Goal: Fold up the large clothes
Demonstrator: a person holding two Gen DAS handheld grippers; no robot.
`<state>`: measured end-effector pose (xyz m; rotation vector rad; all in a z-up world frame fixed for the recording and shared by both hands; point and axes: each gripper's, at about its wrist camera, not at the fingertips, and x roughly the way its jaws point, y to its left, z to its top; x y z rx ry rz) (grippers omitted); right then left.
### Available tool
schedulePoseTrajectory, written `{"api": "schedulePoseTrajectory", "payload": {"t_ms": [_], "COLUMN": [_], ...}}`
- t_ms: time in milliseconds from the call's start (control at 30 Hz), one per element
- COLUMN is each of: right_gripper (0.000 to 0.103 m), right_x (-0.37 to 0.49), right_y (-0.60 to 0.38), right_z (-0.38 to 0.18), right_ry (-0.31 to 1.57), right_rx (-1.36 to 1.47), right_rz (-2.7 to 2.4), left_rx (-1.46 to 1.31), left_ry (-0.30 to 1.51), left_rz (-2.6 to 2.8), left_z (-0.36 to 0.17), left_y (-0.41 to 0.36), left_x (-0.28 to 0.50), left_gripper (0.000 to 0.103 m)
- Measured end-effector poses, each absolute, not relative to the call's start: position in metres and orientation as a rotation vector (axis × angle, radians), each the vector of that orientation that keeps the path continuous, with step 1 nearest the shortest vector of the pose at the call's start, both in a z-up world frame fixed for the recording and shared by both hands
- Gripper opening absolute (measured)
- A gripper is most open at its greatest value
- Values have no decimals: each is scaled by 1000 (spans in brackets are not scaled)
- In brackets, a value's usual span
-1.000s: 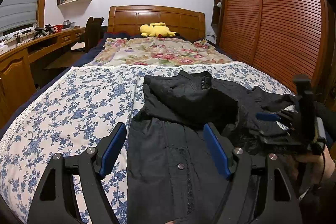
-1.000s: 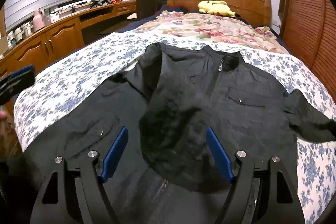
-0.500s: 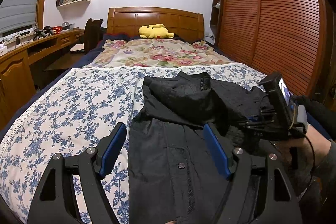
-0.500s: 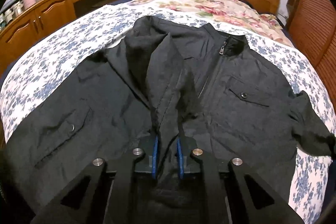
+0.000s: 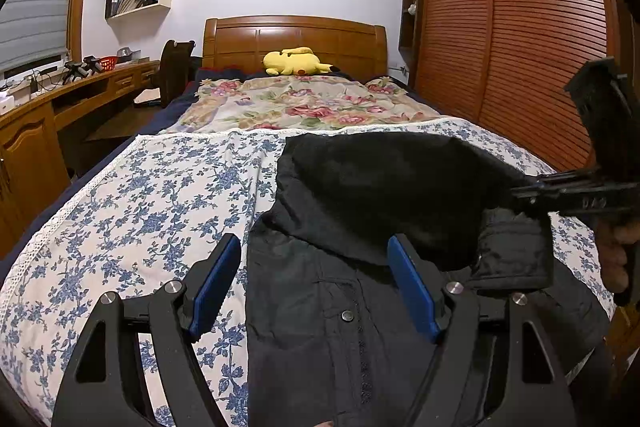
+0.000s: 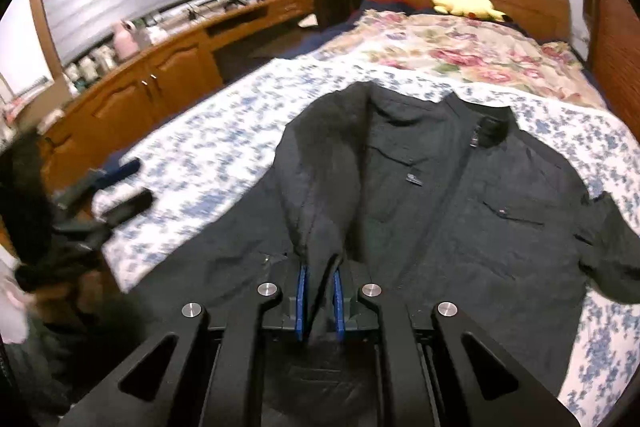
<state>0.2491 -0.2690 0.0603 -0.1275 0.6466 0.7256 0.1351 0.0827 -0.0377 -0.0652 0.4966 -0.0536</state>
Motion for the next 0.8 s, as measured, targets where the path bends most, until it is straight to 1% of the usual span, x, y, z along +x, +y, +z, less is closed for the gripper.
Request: {"api": "schedulePoseTrajectory", "payload": {"t_ms": [200, 233, 300, 400, 433, 567, 600, 633, 800], "right_gripper": [12, 17, 21, 22, 27, 36, 41, 44, 45], "right_x": [281, 287, 299, 309, 310, 306, 303, 299, 290], "right_y": [-300, -306, -319, -341, -347, -356, -355, -354, -336], "right_z": [30, 22, 9, -3, -5, -5, -5, -6, -9], "right_ry": [701, 702, 711, 704, 701, 680, 676, 669, 655], "right_rx": [-114, -144, -170, -173, -162, -142, -141, -137, -172], "right_rz": [565, 504, 395, 298, 280, 263, 273, 287, 376], "left_rx": [-68, -68, -66, -65, -65, -62, -62, -61, -56], "left_ry": [501, 500, 500, 503, 504, 508, 510, 513, 521], "left_rz": [-57, -58, -63, -75, -79, -92, -95, -99, -104], "left_z": [-39, -39, -40, -40, -40, -41, -42, -43, -44], "left_y": [83, 83, 81, 78, 77, 71, 70, 68, 60], "left_x": [137, 137, 137, 138, 139, 140, 141, 142, 147], "left_gripper": [77, 77, 77, 77, 77, 77, 77, 77, 77]}}
